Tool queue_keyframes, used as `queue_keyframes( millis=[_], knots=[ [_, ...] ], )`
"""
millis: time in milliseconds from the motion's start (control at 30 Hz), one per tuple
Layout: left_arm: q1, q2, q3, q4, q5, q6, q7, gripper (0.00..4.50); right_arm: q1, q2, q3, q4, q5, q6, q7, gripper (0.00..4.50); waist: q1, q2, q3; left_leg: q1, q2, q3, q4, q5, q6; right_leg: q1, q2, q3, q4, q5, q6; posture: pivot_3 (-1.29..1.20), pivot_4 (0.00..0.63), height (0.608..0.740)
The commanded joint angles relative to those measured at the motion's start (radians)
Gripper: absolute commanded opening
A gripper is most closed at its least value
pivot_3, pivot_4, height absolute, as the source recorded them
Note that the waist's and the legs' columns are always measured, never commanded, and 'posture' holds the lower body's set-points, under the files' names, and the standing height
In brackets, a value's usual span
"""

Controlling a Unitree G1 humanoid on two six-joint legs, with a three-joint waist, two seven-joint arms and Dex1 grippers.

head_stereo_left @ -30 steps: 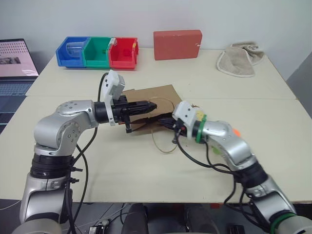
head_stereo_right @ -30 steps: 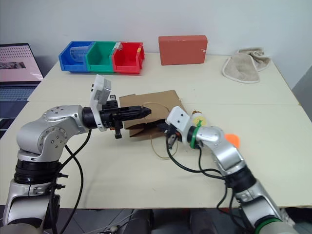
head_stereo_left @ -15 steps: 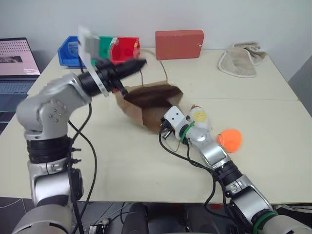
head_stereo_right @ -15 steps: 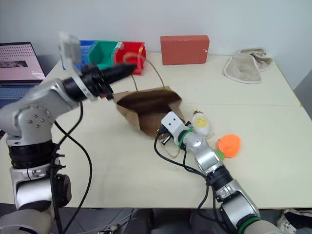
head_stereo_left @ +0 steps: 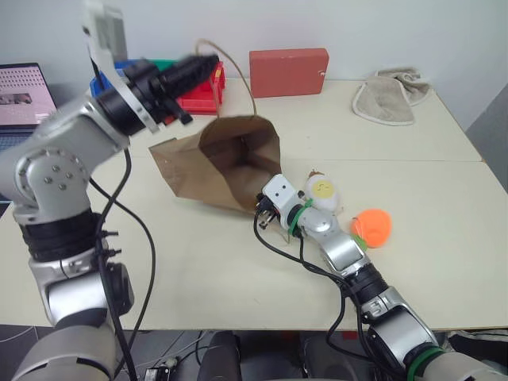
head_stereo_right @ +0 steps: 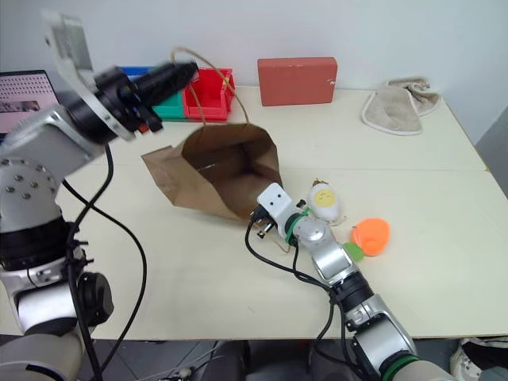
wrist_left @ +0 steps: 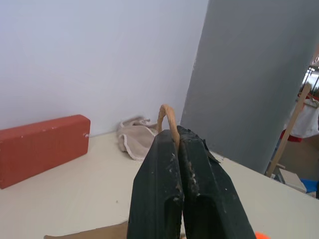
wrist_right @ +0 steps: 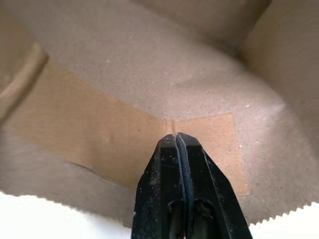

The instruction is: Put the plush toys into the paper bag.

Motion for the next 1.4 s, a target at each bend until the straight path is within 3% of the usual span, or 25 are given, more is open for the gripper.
queue_keyframes(
  millis=[33,167,333,500,567,800,933,1133,1167,1233,1400],
  knots=[
    [0.040,0.028,-0.018,-0.069,0.002,-0.026,-0.042,0.00,-0.028,0.006,-0.030,-0.025,0.013,0.008,0.011,0.02,0.000,0.000,0.000,0.000,0.000,0.000,0.000,0.000,0.000,0.000,0.000,0.000,0.000,0.000,0.000,0.00,0.150,0.740],
    [0.129,0.065,-0.056,-0.106,0.022,-0.051,-0.117,0.00,-0.035,-0.008,-0.053,-0.120,0.031,0.046,0.038,0.02,-0.008,0.000,0.000,0.000,0.000,0.000,0.000,0.000,0.000,0.000,0.000,0.000,0.000,0.000,0.000,0.00,0.150,0.740],
    [0.207,0.094,-0.110,-0.150,0.057,-0.090,-0.181,0.00,-0.002,-0.082,-0.064,-0.367,0.119,0.165,0.174,0.02,-0.007,0.000,0.000,-0.001,0.000,0.000,-0.001,0.000,0.000,0.000,0.000,0.000,-0.001,0.000,0.000,0.00,0.150,0.740],
    [0.231,0.076,-0.130,-0.168,0.056,-0.096,-0.179,0.00,0.020,-0.154,-0.114,-0.548,0.217,0.298,0.238,0.18,-0.008,0.000,0.000,0.000,0.000,0.000,-0.001,0.000,0.000,0.000,0.000,0.000,0.000,0.000,0.000,0.00,0.150,0.740],
    [0.238,0.072,-0.134,-0.176,0.053,-0.096,-0.178,0.00,0.026,-0.191,-0.138,-0.615,0.254,0.344,0.259,0.64,-0.007,0.000,0.000,-0.001,0.000,0.000,0.000,0.000,0.000,0.000,0.000,0.000,-0.001,0.000,0.000,0.00,0.150,0.740],
    [0.302,0.098,-0.121,-0.216,-0.015,-0.056,-0.224,0.00,0.120,-0.576,-0.108,-0.630,0.120,0.189,0.387,3.16,0.005,-0.001,0.000,-0.001,0.000,0.001,-0.001,0.000,0.000,0.000,0.000,0.001,-0.003,0.000,0.000,0.00,0.150,0.740],
    [0.349,0.142,-0.119,-0.228,-0.026,-0.060,-0.284,0.00,0.155,-0.601,-0.097,-0.584,0.098,0.148,0.383,4.48,-0.009,-0.001,0.001,0.000,0.000,0.003,-0.001,0.000,0.000,-0.001,0.000,0.003,-0.003,-0.001,0.000,0.00,0.150,0.740],
    [0.335,0.142,-0.097,-0.215,-0.037,-0.057,-0.266,0.00,0.133,-0.572,-0.007,-0.438,-0.052,0.037,0.314,4.48,-0.011,-0.001,0.001,-0.001,0.000,0.004,0.000,0.000,0.000,-0.001,0.000,0.004,-0.004,-0.001,0.000,0.00,0.150,0.740],
    [0.332,0.142,-0.088,-0.213,-0.049,-0.050,-0.261,0.00,0.120,-0.564,0.005,-0.400,-0.086,0.013,0.289,4.32,-0.011,-0.002,0.001,-0.001,0.000,0.004,0.000,0.000,0.000,-0.001,0.000,0.005,-0.004,-0.001,0.000,0.00,0.150,0.740],
    [0.334,0.147,-0.077,-0.216,-0.064,-0.042,-0.259,0.00,0.104,-0.546,0.010,-0.350,-0.125,-0.019,0.253,3.88,-0.012,-0.002,0.001,0.000,0.000,0.005,0.000,0.000,0.000,-0.001,0.000,0.005,-0.004,0.000,0.000,0.00,0.150,0.740],
    [0.341,0.161,-0.043,-0.213,-0.092,-0.029,-0.250,0.00,0.087,-0.518,-0.006,-0.285,-0.151,-0.056,0.225,2.10,-0.011,-0.002,0.001,0.000,0.000,0.004,0.000,0.000,0.000,-0.001,0.000,0.004,-0.003,0.000,0.000,0.00,0.150,0.740]
  ],
)
